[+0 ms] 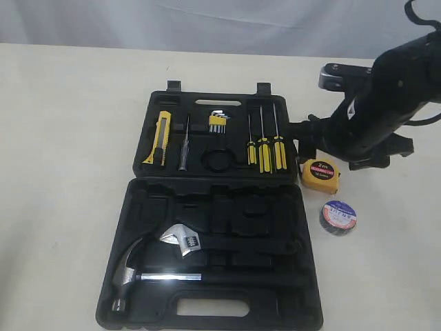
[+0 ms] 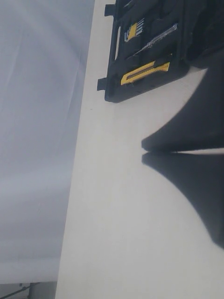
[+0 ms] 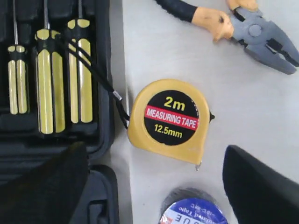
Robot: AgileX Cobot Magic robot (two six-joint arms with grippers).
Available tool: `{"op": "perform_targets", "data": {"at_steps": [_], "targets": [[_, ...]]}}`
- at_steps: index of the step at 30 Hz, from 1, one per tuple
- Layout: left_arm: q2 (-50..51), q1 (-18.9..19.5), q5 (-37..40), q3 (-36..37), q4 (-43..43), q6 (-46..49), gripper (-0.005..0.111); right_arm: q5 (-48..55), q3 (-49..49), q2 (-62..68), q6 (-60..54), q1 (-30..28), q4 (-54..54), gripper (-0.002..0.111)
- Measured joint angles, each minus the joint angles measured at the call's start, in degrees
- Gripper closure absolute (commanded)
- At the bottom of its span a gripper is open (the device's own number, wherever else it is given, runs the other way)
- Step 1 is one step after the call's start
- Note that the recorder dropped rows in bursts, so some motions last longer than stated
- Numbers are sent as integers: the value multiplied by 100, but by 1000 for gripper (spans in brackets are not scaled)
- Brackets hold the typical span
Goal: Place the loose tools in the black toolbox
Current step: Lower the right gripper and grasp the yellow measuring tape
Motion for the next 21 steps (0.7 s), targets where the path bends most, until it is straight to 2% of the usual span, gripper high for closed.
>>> {"op": "perform_targets", "data": {"at_steps": [10,21], "targets": [[0,0,0,0,0,0,107,-124,0,0,1069,0,-893,33],[0,0,0,0,0,0,107,-599,0,868,1158,-14,-989,33]]}}
